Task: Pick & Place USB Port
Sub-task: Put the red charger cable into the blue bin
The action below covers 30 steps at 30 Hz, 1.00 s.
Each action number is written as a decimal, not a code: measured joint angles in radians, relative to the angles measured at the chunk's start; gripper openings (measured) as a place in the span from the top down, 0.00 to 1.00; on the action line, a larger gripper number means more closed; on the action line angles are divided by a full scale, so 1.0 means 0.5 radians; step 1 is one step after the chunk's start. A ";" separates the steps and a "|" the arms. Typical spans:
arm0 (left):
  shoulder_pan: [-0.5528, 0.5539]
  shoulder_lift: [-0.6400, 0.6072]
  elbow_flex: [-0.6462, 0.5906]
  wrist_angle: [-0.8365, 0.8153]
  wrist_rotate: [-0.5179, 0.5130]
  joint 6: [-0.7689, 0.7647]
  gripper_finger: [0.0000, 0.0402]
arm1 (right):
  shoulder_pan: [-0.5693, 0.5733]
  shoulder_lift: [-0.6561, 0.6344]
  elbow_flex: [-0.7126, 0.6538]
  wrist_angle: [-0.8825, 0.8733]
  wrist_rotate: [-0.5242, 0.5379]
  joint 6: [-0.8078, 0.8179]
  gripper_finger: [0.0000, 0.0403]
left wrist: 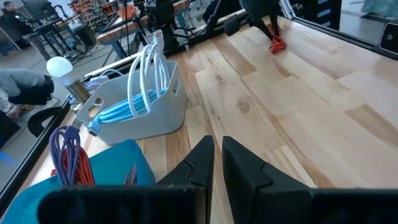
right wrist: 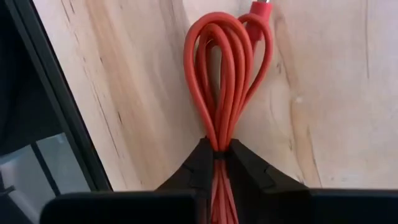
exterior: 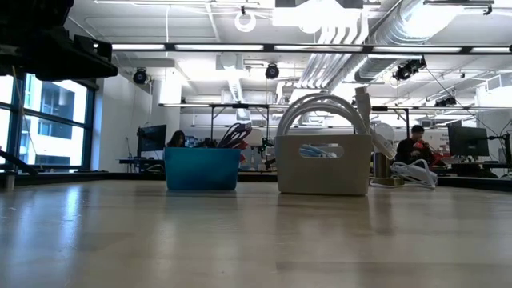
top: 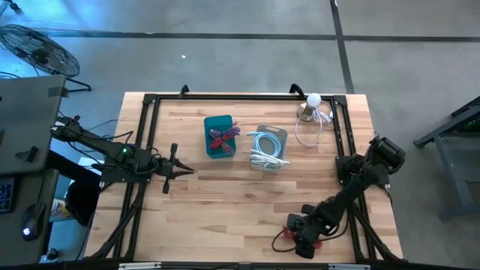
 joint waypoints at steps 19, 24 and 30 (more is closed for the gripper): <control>0.000 0.005 0.001 0.212 0.014 -0.033 0.92 | -0.007 -0.267 -0.011 0.144 1.023 -0.517 0.97; 0.000 0.062 0.002 0.283 0.082 -0.007 0.92 | -0.090 -0.371 -0.011 0.328 1.169 -0.934 0.97; 0.001 0.160 0.002 0.383 0.001 0.000 0.76 | -0.231 -0.383 -0.010 0.449 1.056 -1.277 0.97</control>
